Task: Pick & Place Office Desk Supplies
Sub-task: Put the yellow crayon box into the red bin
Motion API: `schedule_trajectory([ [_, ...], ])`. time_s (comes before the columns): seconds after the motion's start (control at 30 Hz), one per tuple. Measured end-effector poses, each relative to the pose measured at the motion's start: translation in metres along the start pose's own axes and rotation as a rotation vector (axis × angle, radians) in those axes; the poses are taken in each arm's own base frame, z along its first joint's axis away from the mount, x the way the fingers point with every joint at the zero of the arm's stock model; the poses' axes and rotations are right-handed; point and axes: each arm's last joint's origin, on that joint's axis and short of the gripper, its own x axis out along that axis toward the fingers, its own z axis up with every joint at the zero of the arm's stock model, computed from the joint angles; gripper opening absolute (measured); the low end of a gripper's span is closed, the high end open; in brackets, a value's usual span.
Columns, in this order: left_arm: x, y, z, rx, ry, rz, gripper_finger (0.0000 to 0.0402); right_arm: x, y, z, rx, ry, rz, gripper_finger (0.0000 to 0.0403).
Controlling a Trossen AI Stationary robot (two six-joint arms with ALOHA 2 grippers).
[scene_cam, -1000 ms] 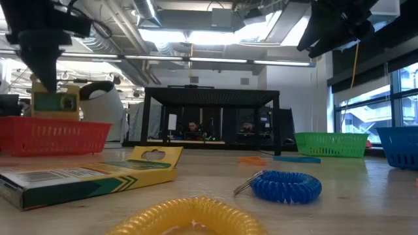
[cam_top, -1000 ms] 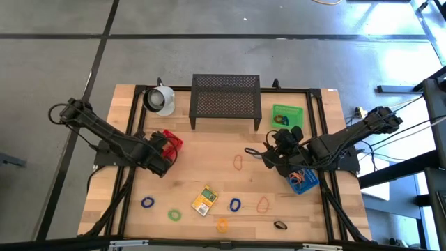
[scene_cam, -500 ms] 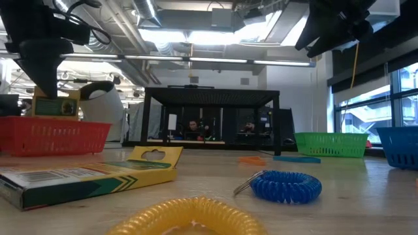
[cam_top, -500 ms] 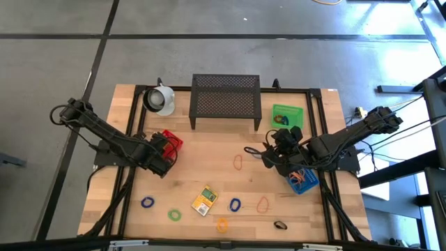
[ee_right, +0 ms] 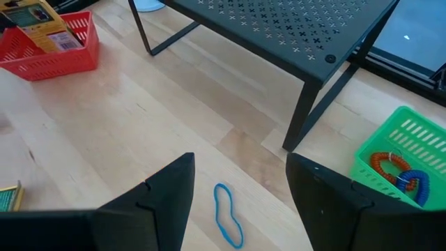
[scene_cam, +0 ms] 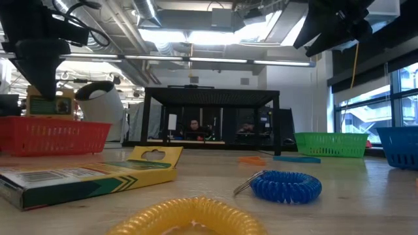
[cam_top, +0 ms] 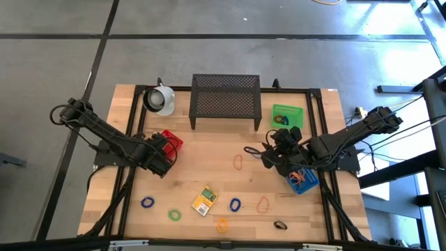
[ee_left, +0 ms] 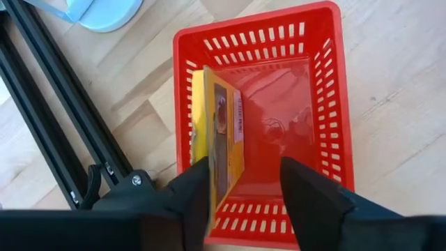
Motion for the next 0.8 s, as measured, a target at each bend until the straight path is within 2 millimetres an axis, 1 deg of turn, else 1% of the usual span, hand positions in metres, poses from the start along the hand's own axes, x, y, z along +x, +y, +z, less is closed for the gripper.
schedule_trajectory([
  [0.13, 0.000, 0.001, 0.000, 0.002, 0.001, 0.006, 0.0178, 0.000, 0.000, 0.000, 0.001, 0.002, 0.002, 0.0229],
  [0.4, 0.000, 0.008, -0.001, -0.005, 0.012, 0.078, 0.0195, 0.000, 0.001, 0.000, 0.008, -0.001, 0.008, 0.0229],
  [0.8, -0.001, 0.018, -0.001, 0.001, 0.025, 0.176, 0.0200, 0.000, 0.002, 0.001, 0.016, -0.004, 0.013, 0.0229],
])
